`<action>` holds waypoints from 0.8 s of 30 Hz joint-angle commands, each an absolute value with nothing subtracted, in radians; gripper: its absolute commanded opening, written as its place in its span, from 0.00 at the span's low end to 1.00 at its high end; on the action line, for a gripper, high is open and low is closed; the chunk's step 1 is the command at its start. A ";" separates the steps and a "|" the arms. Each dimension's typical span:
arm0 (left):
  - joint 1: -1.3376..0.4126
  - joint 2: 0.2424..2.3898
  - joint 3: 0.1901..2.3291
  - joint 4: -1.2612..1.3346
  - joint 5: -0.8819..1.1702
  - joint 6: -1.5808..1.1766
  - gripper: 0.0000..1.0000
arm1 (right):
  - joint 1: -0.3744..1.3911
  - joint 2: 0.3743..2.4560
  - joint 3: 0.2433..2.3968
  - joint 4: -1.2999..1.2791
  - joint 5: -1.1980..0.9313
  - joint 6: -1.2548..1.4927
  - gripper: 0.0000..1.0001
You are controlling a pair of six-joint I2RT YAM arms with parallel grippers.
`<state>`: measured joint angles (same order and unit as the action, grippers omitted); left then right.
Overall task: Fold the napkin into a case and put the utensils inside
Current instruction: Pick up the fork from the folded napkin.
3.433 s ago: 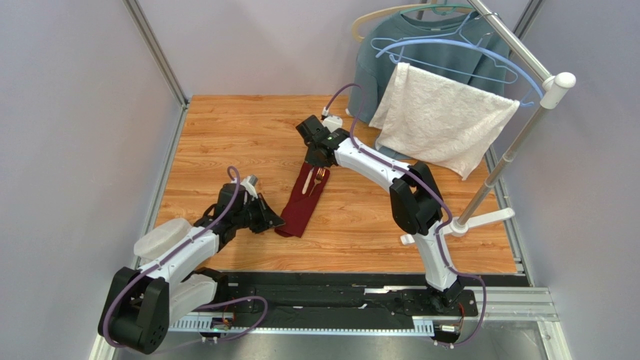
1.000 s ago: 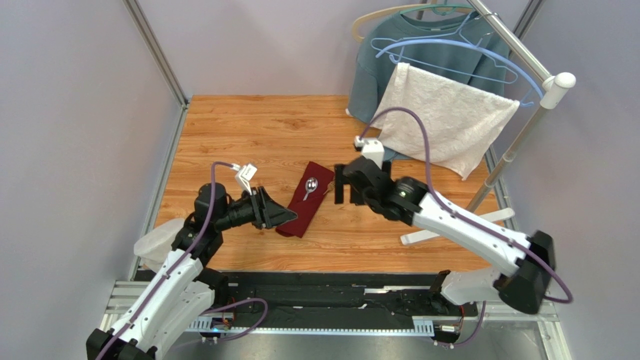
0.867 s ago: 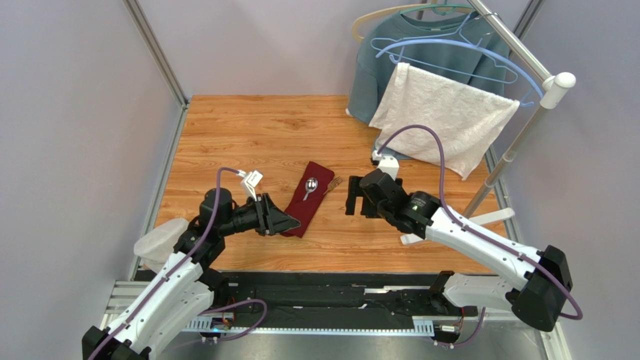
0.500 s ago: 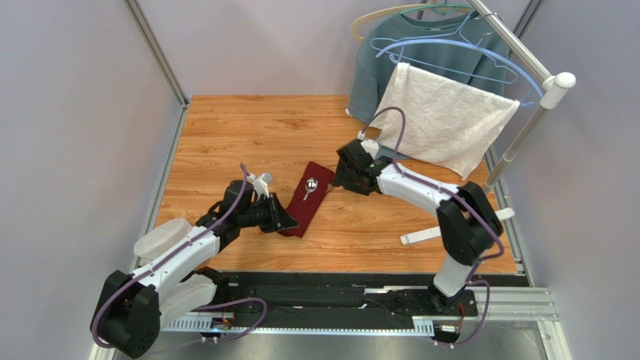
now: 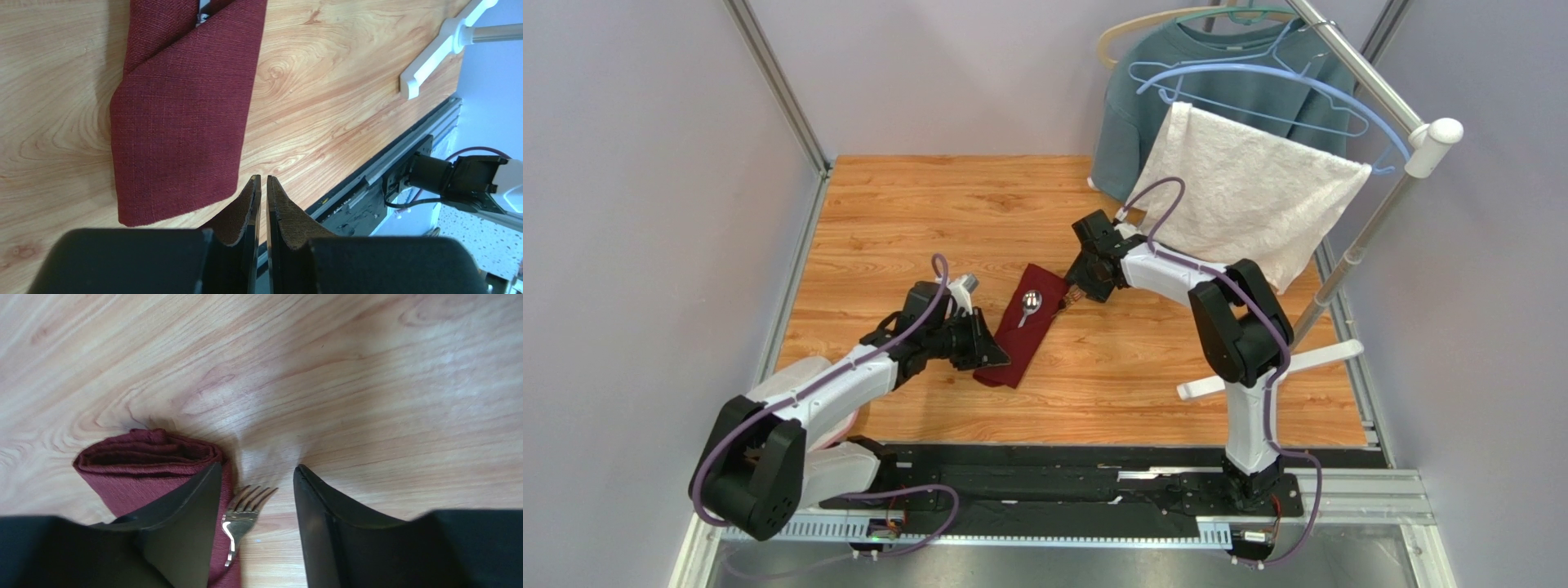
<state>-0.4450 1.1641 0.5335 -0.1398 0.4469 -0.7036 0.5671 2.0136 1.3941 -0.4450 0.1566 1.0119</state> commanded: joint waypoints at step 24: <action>-0.445 1.327 0.485 -0.006 0.396 -0.673 0.10 | 0.678 2.011 1.549 -0.669 0.367 1.150 0.07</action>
<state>-0.4450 1.3094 0.5022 -0.0753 0.3927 -0.6750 0.6445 2.0636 1.4929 -0.6018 0.2829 1.1873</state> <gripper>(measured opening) 0.102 0.273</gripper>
